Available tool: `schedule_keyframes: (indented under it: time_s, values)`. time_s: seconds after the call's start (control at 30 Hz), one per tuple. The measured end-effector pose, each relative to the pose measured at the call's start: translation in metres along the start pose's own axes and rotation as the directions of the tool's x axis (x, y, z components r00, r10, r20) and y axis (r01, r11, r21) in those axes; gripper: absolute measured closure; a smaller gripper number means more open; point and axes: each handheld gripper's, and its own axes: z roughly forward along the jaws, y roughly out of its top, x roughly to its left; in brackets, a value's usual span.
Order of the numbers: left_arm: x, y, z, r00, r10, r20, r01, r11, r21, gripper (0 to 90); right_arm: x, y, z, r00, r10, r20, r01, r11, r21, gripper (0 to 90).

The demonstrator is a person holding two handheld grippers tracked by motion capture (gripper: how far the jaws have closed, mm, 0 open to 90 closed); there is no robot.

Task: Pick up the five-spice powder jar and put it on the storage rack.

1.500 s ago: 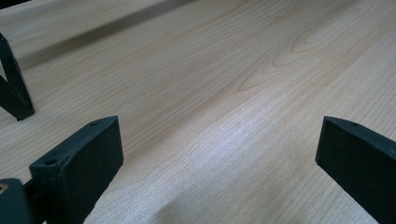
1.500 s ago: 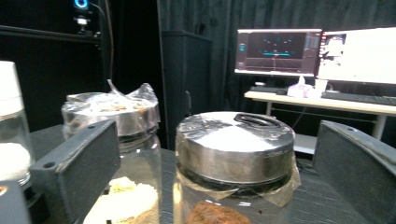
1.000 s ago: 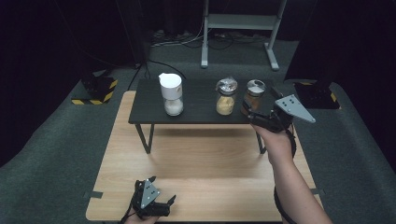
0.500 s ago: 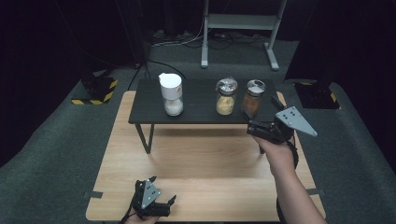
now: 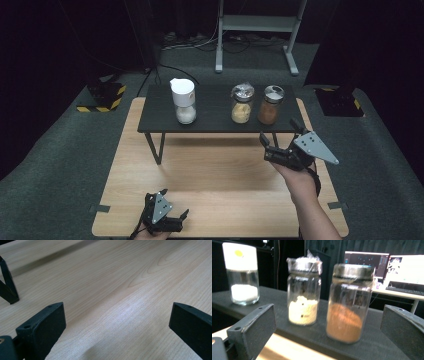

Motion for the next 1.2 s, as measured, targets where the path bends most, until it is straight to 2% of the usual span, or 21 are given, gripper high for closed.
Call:
schedule_keyframes:
  time_s: [0.3,0.63,0.8,0.9,0.93,1.2]
  values:
    - [0.001,0.000,0.000,1.0000,-0.003,0.002,0.003,1.0000,0.000,0.9,0.007,-0.016,-0.012,0.9999,-0.016,0.000,0.016,0.998,0.053,0.0]
    - [0.000,0.000,0.000,1.0000,-0.001,0.004,0.001,1.0000,0.001,0.9,0.019,-0.045,-0.024,0.9987,-0.048,-0.016,0.049,0.992,0.118,0.0]
    - [0.000,0.000,0.000,1.0000,0.000,0.003,0.000,1.0000,0.000,0.9,0.027,-0.070,-0.030,0.9980,-0.058,-0.024,0.061,0.984,0.169,0.0]
    - [0.000,0.000,0.000,1.0000,0.001,0.002,-0.001,1.0000,0.000,0.9,0.028,-0.078,-0.032,0.9981,-0.056,-0.027,0.060,0.980,0.189,0.0]
    - [0.000,0.000,0.000,1.0000,0.000,0.002,0.000,1.0000,0.000,0.9,0.029,-0.087,-0.035,0.9979,-0.059,-0.027,0.063,0.976,0.207,0.0]
    - [0.000,0.000,0.000,1.0000,0.004,0.001,-0.004,1.0000,0.002,0.9,0.031,-0.123,-0.047,0.9987,-0.040,-0.031,0.048,0.956,0.289,0.0]
